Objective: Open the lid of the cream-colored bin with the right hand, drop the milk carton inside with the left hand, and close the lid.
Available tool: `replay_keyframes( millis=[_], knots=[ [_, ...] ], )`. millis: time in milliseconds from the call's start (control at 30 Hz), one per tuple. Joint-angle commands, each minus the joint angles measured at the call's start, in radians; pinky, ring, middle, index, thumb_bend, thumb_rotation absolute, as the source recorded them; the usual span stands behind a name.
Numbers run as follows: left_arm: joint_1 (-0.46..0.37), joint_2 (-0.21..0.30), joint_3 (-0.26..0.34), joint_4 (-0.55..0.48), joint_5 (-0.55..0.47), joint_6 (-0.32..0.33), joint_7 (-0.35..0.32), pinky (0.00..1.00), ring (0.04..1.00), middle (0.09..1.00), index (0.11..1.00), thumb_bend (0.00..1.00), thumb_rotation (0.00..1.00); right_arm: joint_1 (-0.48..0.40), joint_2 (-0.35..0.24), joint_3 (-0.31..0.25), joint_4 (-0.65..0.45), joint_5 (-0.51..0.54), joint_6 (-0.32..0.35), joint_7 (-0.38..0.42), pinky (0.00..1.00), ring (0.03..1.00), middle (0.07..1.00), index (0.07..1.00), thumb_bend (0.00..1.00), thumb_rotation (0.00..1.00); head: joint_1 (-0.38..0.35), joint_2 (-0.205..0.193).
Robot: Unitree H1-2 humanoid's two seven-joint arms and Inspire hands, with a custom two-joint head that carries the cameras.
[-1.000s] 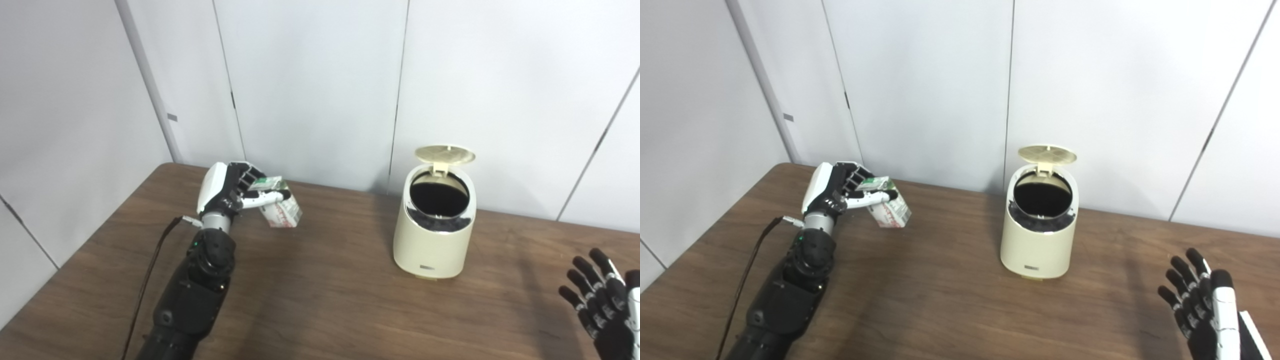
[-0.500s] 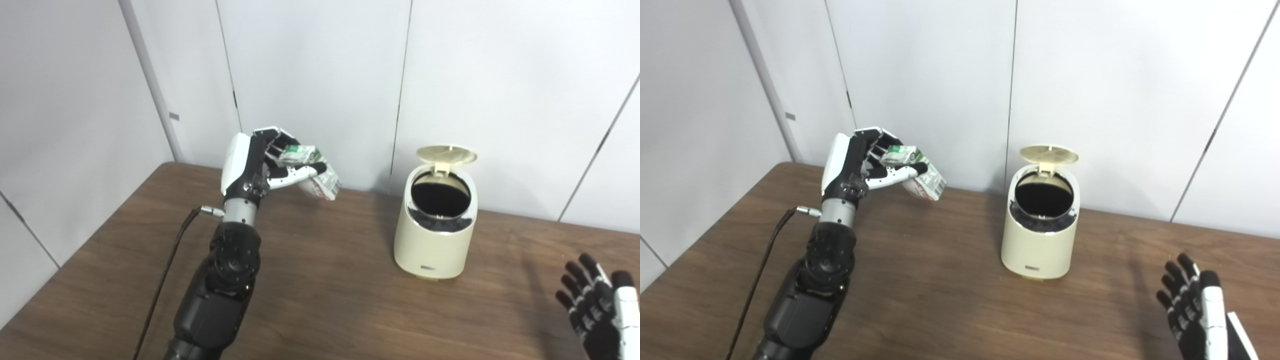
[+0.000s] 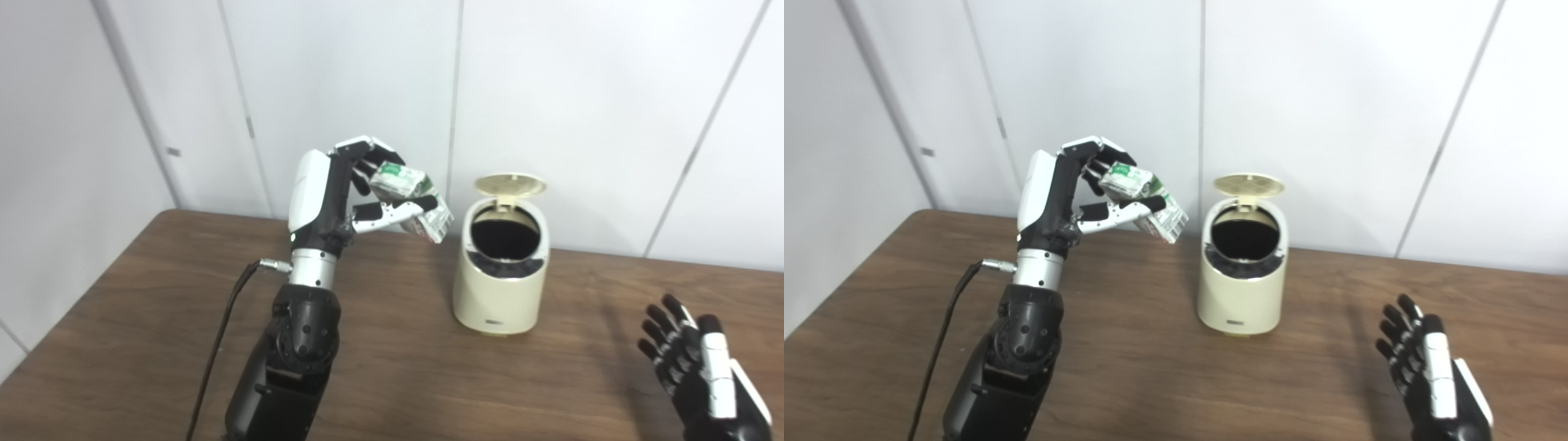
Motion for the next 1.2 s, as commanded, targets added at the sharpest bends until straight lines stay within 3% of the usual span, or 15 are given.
replay_keyframes(
  millis=[0,500,600,700,900,1167],
  knots=[
    [-0.062,-0.018,-0.003,-0.030,0.027,-0.034,0.029,0.33,0.439,0.500,0.475,0.48,0.00,-0.022,0.006,0.001,-0.017,-0.013,-0.053,0.004,0.94,0.962,0.950,0.979,0.58,0.99,-0.010,0.002],
    [-0.096,-0.090,-0.043,0.032,0.058,-0.170,0.053,0.34,0.439,0.516,0.476,0.48,0.00,-0.028,0.038,0.024,-0.021,-0.054,-0.059,0.002,0.91,0.949,0.940,0.974,0.64,0.97,-0.088,0.002],
    [-0.105,-0.091,-0.058,0.082,0.066,-0.260,0.099,0.36,0.430,0.502,0.475,0.48,0.00,-0.030,0.048,0.023,-0.024,-0.054,-0.054,0.000,0.91,0.945,0.937,0.969,0.65,0.95,-0.092,0.001],
    [-0.114,-0.086,-0.087,0.142,0.142,-0.355,0.173,0.37,0.436,0.522,0.476,0.48,0.00,-0.029,0.054,0.024,-0.026,-0.062,-0.053,-0.001,0.91,0.937,0.929,0.964,0.67,0.94,-0.094,0.001],
    [-0.140,-0.076,-0.121,0.270,0.265,-0.466,0.318,0.37,0.430,0.505,0.485,0.48,0.00,-0.026,0.054,0.035,-0.040,-0.074,-0.043,0.006,0.93,0.940,0.928,0.967,0.69,0.95,-0.096,0.005],
    [-0.167,-0.040,-0.138,0.379,0.286,-0.553,0.362,0.36,0.420,0.506,0.479,0.48,0.00,-0.021,0.070,0.053,-0.072,-0.091,-0.019,-0.004,0.93,0.946,0.930,0.971,0.67,0.96,-0.095,0.007]
  ],
)
